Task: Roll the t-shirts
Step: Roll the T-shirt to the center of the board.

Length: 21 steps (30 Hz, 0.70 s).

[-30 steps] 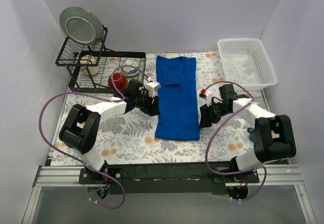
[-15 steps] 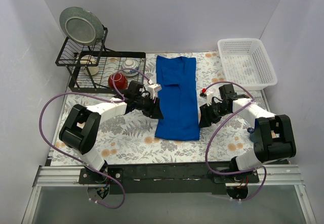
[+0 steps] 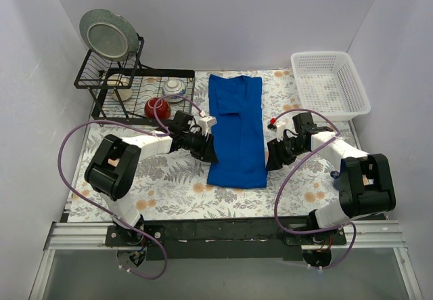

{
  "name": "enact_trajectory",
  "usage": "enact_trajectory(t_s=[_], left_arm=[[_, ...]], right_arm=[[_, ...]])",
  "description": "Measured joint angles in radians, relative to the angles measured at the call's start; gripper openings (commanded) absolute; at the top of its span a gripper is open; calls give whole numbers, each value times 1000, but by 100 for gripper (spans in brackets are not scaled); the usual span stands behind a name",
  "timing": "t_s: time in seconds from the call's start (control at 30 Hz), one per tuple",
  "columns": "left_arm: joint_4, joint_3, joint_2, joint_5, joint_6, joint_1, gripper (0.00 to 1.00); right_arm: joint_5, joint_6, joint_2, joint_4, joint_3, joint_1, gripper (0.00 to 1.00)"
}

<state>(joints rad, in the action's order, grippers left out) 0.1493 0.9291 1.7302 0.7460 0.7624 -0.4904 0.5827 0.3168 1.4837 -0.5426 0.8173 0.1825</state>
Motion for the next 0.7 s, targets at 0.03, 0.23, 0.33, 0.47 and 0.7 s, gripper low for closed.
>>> enact_trajectory(t_s=[0.03,0.23,0.33,0.47,0.7], left_arm=[[-1,0,0,0,0,0,34],[-8,1,23,-4,-8,-5,32],[-9,2,40,-20,-12,-13,27],[-11,6,53,-37,-15,-24,5],[-11,15,55,-52,-22,-29,0]], right_arm=[[-1,0,0,0,0,0,60],[-2,0,0,0,0,0,61],[-5,-8,0,0,0,0,62],[-12,-46,0,2,-3,0,62],[-50,-123,-1,12,-29,-2,62]])
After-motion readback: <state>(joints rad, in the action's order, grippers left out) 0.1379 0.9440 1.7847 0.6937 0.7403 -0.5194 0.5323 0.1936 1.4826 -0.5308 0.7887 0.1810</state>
